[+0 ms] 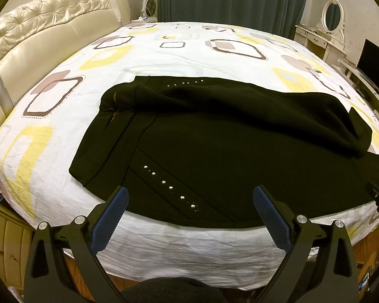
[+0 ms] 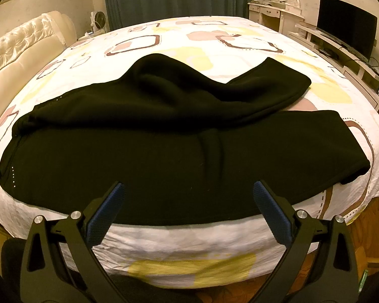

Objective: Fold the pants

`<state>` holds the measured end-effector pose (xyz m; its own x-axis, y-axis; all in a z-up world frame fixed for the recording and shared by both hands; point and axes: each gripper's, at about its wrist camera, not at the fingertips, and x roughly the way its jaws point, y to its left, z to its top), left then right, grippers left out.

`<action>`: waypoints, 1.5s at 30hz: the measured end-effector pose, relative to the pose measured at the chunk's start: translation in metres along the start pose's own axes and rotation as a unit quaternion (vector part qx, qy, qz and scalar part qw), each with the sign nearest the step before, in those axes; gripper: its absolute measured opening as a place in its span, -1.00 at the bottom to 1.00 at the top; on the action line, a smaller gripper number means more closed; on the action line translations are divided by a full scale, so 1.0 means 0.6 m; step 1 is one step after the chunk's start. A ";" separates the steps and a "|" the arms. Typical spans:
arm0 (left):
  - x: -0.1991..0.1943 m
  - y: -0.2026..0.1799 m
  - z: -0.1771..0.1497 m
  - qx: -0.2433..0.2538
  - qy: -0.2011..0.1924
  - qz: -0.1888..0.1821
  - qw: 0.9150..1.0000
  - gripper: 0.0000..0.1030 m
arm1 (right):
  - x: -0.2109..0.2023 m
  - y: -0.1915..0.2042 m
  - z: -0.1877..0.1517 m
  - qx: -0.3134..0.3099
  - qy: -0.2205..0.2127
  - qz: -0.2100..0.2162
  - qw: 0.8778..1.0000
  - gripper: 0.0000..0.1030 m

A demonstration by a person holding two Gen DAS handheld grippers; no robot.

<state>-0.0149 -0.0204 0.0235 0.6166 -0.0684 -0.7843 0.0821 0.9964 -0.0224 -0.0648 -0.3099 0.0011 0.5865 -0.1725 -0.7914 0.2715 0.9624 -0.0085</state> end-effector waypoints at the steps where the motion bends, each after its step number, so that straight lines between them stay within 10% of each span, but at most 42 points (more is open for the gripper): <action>1: 0.000 0.001 0.001 0.000 0.000 0.000 1.000 0.90 | 0.000 0.001 0.000 0.000 0.000 0.000 1.000 0.96; 18: 0.004 0.008 0.005 -0.004 0.001 -0.002 1.000 0.90 | 0.008 0.002 -0.004 -0.004 0.010 0.008 1.000 0.96; 23: 0.010 0.012 0.003 -0.008 0.010 -0.006 1.000 0.90 | -0.008 -0.033 0.012 0.044 0.018 0.073 0.996 0.96; 34: 0.022 0.015 -0.004 -0.012 0.019 -0.003 1.000 0.90 | -0.092 -0.404 0.060 0.234 -0.069 0.089 0.966 0.96; 42: 0.045 0.020 -0.007 -0.013 0.032 0.009 0.999 0.90 | 0.045 -0.544 0.045 0.308 0.027 0.052 0.950 0.94; 45: 0.046 0.027 -0.008 -0.018 0.034 0.011 0.999 0.90 | 0.081 -0.535 0.043 0.309 0.055 0.089 0.945 0.35</action>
<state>-0.0005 -0.0062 -0.0015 0.5625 -0.0444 -0.8256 0.0409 0.9988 -0.0258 -0.1036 -0.6328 -0.0188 0.5915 0.0370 -0.8054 0.5898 0.6612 0.4636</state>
